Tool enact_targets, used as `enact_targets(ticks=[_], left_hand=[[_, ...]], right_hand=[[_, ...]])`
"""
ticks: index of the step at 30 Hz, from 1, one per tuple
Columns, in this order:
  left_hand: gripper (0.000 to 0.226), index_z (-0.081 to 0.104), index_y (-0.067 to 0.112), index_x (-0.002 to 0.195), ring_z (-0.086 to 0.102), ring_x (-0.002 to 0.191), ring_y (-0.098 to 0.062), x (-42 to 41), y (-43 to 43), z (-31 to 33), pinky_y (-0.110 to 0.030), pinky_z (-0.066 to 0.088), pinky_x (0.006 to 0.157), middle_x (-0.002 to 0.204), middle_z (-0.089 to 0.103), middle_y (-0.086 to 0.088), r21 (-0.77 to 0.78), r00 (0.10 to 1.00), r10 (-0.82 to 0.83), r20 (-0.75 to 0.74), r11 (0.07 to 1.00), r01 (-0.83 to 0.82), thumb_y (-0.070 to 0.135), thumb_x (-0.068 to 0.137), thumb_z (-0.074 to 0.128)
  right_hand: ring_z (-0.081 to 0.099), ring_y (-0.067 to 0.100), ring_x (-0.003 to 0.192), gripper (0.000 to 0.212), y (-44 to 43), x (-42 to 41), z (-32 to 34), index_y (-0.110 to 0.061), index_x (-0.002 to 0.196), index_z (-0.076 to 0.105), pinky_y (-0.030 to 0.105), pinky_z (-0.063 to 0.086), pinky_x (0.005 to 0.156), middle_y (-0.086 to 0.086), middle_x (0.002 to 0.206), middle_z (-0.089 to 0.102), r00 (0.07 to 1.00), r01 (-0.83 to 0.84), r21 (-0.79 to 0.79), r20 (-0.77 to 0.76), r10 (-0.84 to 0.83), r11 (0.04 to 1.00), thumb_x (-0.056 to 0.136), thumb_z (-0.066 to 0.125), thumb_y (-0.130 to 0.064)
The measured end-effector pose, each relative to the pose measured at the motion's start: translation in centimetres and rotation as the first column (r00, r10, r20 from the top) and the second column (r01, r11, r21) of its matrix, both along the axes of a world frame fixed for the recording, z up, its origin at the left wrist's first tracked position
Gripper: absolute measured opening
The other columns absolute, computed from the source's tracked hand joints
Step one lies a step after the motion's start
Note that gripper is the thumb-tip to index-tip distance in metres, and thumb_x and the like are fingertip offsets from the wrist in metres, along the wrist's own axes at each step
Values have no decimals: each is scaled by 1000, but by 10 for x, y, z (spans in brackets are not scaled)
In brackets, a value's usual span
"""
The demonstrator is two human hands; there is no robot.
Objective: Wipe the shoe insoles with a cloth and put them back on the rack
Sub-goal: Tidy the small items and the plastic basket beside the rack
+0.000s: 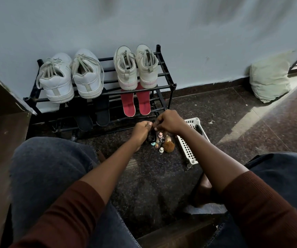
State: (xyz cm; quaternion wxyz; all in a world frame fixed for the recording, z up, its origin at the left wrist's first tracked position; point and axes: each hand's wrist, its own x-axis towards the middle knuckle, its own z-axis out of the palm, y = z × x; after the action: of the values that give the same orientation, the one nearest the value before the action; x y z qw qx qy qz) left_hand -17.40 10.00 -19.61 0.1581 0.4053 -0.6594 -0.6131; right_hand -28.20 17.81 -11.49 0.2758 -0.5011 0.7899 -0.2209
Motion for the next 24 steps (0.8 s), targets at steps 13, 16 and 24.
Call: enact_targets(ticks=[13, 16, 24], left_hand=[[39, 54, 10, 67, 56, 51, -8, -3, 12, 6, -25, 45, 62, 50, 60, 6, 174, 990, 55, -126, 984, -33, 8, 101, 36], [38, 50, 10, 67, 52, 46, -7, -3, 12, 8, -26, 43, 59, 46, 55, 7, 224, 984, 77, -159, 974, -40, 7, 101, 34], [36, 52, 8, 78, 39, 38, -4, -6, 13, 11, -24, 38, 52, 55, 42, 0, 466, 932, 290, -215, 870, -163, 22, 104, 32]], right_hand=[[58, 5, 51, 7, -3, 8, -15, 2, 87, 65, 6, 42, 42, 3, 62, 62, 968, 223, -58, 129, -214, 973, 80, 66, -1], [55, 9, 62, 17, -4, 8, -21, -6, 95, 61, 8, 37, 46, 0, 73, 59, 958, 281, -101, 84, -273, 954, 80, 68, -8], [64, 22, 80, 17, 1, 6, -46, -15, 91, 57, 36, 54, 75, 3, 79, 65, 792, 557, -110, 368, -487, 823, 80, 70, -15]])
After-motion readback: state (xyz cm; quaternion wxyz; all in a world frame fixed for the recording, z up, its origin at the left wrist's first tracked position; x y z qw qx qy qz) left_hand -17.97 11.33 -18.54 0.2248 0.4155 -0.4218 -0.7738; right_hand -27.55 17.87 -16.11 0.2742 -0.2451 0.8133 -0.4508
